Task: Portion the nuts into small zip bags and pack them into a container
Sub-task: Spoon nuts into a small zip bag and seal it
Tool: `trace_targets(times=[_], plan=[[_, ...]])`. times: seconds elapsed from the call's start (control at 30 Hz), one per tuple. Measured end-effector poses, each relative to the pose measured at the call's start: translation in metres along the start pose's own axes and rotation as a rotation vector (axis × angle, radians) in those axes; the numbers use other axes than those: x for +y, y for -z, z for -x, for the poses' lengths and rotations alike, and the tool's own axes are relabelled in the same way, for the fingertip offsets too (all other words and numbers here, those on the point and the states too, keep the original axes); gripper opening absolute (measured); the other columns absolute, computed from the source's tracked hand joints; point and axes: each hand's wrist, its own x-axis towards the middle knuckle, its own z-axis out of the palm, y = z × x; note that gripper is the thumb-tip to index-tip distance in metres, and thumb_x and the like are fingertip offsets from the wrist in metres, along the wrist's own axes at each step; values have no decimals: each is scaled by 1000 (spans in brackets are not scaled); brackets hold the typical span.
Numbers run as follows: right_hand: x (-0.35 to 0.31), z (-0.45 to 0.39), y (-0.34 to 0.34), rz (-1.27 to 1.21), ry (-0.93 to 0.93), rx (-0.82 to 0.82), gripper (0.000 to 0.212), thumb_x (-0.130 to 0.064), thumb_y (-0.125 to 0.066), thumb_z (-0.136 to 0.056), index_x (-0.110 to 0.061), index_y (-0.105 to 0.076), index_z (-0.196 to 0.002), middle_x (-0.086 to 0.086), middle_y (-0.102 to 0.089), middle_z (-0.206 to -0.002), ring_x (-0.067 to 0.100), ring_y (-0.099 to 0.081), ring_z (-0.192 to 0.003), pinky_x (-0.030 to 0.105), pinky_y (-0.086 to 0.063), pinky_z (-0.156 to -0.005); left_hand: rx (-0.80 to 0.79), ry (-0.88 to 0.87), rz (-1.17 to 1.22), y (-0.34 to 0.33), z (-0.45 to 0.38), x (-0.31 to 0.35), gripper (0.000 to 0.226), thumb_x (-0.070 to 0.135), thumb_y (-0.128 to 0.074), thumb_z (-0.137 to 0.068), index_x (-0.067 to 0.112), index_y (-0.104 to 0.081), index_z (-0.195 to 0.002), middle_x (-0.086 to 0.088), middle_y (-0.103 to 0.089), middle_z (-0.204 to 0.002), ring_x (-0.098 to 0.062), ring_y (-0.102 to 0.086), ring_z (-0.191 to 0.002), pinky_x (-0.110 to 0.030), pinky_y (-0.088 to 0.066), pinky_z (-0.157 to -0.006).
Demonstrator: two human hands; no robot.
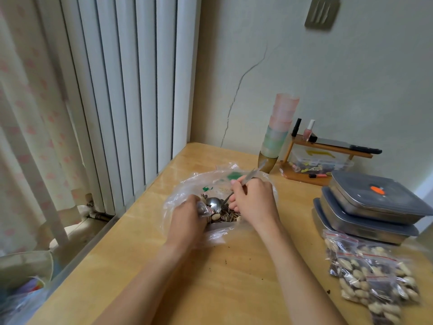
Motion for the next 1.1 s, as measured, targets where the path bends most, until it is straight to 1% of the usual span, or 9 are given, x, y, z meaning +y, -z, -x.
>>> trace_targets(times=[0.1, 0.2, 0.33, 0.43, 0.53, 0.67, 0.77, 0.9, 1.1], plan=[[1, 1, 5, -138, -177, 8, 35, -23, -55, -105, -2, -76, -85, 3, -74, -64, 11, -71, -51, 20, -58, -55, -12, -42, -25, 0, -1, 0, 44, 2, -62, -81, 11, -60, -125, -9, -68, -115, -28, -62, -104, -30, -44, -79], [4, 0, 7, -350, -374, -23, 32, -18, -57, -104, 3, -74, -88, 9, -76, -68, 21, -76, -59, 27, -62, -57, -33, -55, -25, 3, -5, 3, 51, 7, -66, -83, 17, -58, -132, -4, -67, -122, -24, -61, -108, -28, -45, -83], [12, 0, 7, -461, -518, -21, 26, -14, -55, -104, 4, -71, -94, 11, -77, -72, 27, -77, -63, 35, -65, -68, -33, -86, -2, 7, -7, 8, 58, 16, -76, -85, 19, -55, -139, -1, -68, -118, -17, -61, -98, -18, -35, -71], [14, -2, 10, -489, -542, 15, 25, -12, -55, -104, 3, -70, -91, 11, -77, -72, 28, -77, -65, 39, -65, -76, -6, -103, 44, 12, -7, 8, 56, 20, -77, -87, 20, -55, -138, 3, -66, -122, -15, -62, -101, -19, -38, -76], [14, -3, 17, -495, -535, 56, 26, -11, -54, -104, 2, -70, -89, 12, -77, -71, 27, -77, -64, 38, -65, -74, 27, -92, 62, 16, -7, 7, 50, 22, -77, -87, 20, -54, -132, 7, -62, -107, -13, -60, -85, -26, -43, -70], [9, -4, 26, -453, -498, 90, 27, -11, -53, -104, 2, -71, -88, 11, -76, -69, 26, -77, -62, 35, -63, -70, -8, -40, 1, 13, -7, 1, 59, 14, -75, -85, 17, -46, -136, 13, -58, -86, -15, -59, -83, -33, -50, -70], [3, -3, 32, -471, -500, 72, 27, -12, -53, -105, 2, -69, -88, 13, -76, -68, 28, -77, -62, 28, -58, -59, -43, -36, -48, 10, -5, -1, 66, 29, -77, -84, 20, -41, -138, 1, -63, -102, -25, -63, -99, -35, -50, -76], [-1, -3, 35, -463, -499, 54, 27, -14, -54, -106, 2, -69, -91, 13, -76, -68, 28, -76, -61, 26, -57, -55, -100, -58, -71, 11, -4, 1, 84, 55, -76, -81, 20, -34, -146, -2, -63, -116, -26, -62, -108, -37, -49, -90], [-1, -3, 41, -428, -456, 61, 29, -17, -54, -106, 2, -68, -90, 13, -74, -65, 29, -76, -61, 32, -61, -57, -80, -72, -27, 13, -6, 0, 74, 56, -80, -76, 25, -44, -133, 3, -64, -116, -20, -61, -99, -38, -51, -88]])
